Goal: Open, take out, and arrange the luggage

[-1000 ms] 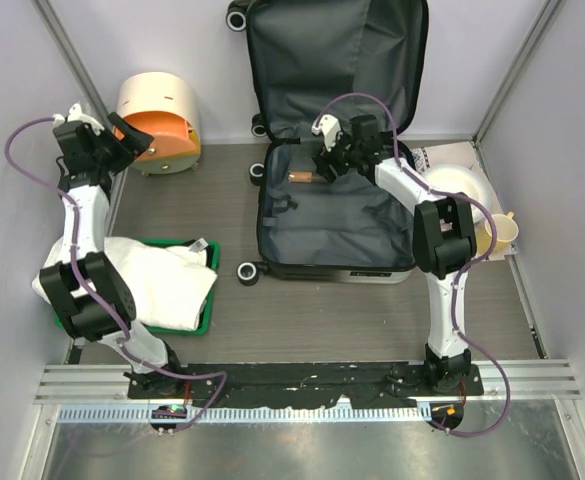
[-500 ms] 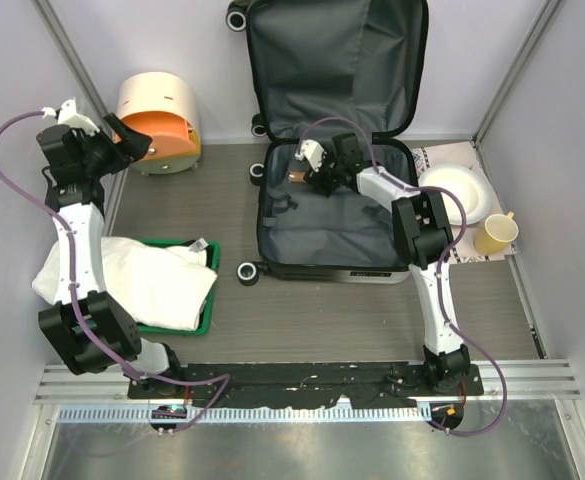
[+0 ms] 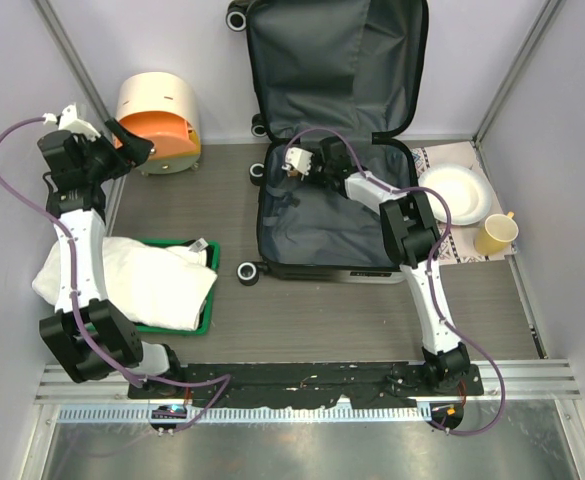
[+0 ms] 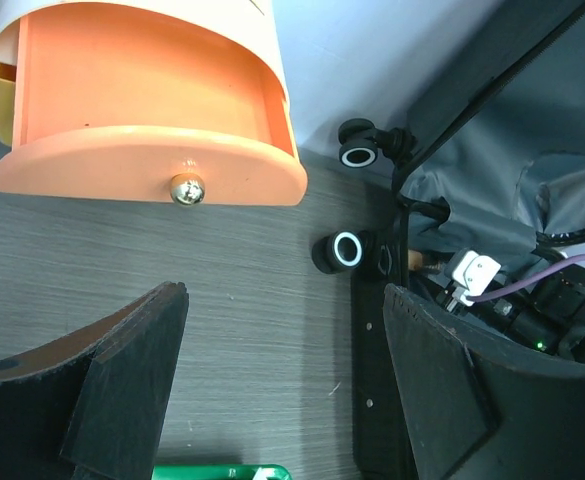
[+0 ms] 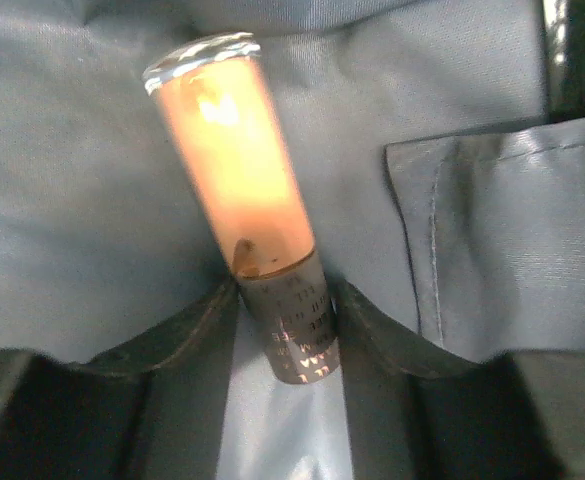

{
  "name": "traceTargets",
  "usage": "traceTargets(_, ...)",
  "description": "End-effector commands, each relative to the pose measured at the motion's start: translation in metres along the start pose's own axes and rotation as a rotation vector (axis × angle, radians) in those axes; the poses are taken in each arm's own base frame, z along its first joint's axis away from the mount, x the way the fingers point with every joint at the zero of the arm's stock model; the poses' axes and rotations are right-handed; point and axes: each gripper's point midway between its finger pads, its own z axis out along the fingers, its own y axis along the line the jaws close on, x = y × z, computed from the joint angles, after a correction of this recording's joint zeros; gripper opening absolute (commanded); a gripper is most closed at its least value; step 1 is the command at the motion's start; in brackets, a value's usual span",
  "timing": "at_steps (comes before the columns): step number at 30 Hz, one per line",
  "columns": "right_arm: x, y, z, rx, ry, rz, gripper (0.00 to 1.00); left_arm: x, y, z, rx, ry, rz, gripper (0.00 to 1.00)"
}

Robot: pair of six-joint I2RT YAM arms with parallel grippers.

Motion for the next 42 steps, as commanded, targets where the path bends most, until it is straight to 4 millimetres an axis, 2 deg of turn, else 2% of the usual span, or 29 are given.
traceTargets(1, 0.013, 0.009, 0.009, -0.005, 0.025, -0.018, 0.4, -0.014, -0.012, -0.009, 0.038, -0.045, 0.022, 0.83)
traceTargets(2, 0.006, 0.009, 0.006, -0.016, 0.003, -0.012, 0.36, -0.014, -0.013, -0.009, 0.043, -0.043, 0.02, 0.82)
traceTargets(3, -0.005, 0.0, -0.003, -0.006, -0.019, -0.01, 0.29, -0.014, -0.014, -0.009, 0.048, -0.045, 0.021, 0.83)
traceTargets(5, -0.015, 0.001, -0.014, -0.025, -0.056, 0.026, 0.21, -0.014, -0.017, -0.009, 0.068, -0.043, 0.028, 0.82)
traceTargets(6, -0.03, -0.012, -0.027, -0.003, -0.086, 0.039, 0.12, -0.015, -0.018, -0.009, 0.071, -0.048, 0.034, 0.82)
traceTargets(9, -0.046, -0.015, -0.046, -0.011, -0.127, 0.126, 0.01, -0.014, -0.025, -0.009, 0.108, -0.041, 0.048, 0.82)
traceTargets(13, -0.076, -0.035, -0.084, 0.003, -0.204, 0.24, 0.01, -0.008, -0.041, -0.005, 0.162, -0.022, 0.105, 0.81)
traceTargets(21, -0.123, -0.064, -0.137, -0.051, -0.371, 0.593, 0.01, 0.006, -0.079, 0.003, 0.289, 0.004, 0.181, 0.81)
traceTargets(23, -0.141, -0.077, -0.152, -0.066, -0.44, 0.67, 0.01, 0.015, -0.096, 0.008, 0.342, 0.027, 0.158, 0.81)
traceTargets(24, -0.15, -0.079, -0.157, -0.087, -0.466, 0.763, 0.01, 0.018, -0.101, 0.01, 0.357, 0.034, 0.141, 0.8)
traceTargets(25, -0.157, -0.081, -0.162, -0.099, -0.49, 0.797, 0.01, 0.025, -0.116, 0.013, 0.392, 0.048, 0.127, 0.8)
traceTargets(26, -0.171, -0.087, -0.17, -0.112, -0.549, 0.809, 0.01, 0.023, -0.127, 0.015, 0.42, 0.039, 0.065, 0.81)
traceTargets(27, -0.179, -0.089, -0.179, -0.127, -0.581, 0.85, 0.01, 0.031, -0.131, 0.022, 0.434, 0.056, 0.019, 0.81)
traceTargets(28, -0.189, -0.089, -0.186, -0.16, -0.611, 0.928, 0.01, 0.039, -0.146, 0.025, 0.472, 0.074, -0.017, 0.81)
traceTargets(29, -0.198, -0.092, -0.192, -0.17, -0.652, 0.95, 0.01, 0.036, -0.158, 0.028, 0.508, 0.058, -0.047, 0.81)
traceTargets(30, -0.203, -0.093, -0.199, -0.182, -0.671, 0.977, 0.01, 0.047, -0.162, 0.037, 0.517, 0.096, -0.132, 0.82)
traceTargets(32, -0.214, -0.096, -0.21, -0.203, -0.717, 1.033, 0.01, 0.056, -0.188, 0.041, 0.57, 0.109, -0.182, 0.83)
traceTargets(34, -0.224, -0.094, -0.222, -0.216, -0.743, 1.045, 0.01, 0.071, -0.202, 0.048, 0.586, 0.149, -0.249, 0.84)
traceTargets(37, -0.237, -0.089, -0.235, -0.243, -0.781, 1.059, 0.01, 0.087, -0.215, 0.056, 0.587, 0.19, -0.321, 0.84)
traceTargets(42, -0.252, -0.069, -0.245, -0.296, -0.802, 1.061, 0.01, 0.091, -0.226, 0.064, 0.599, 0.201, -0.403, 0.83)
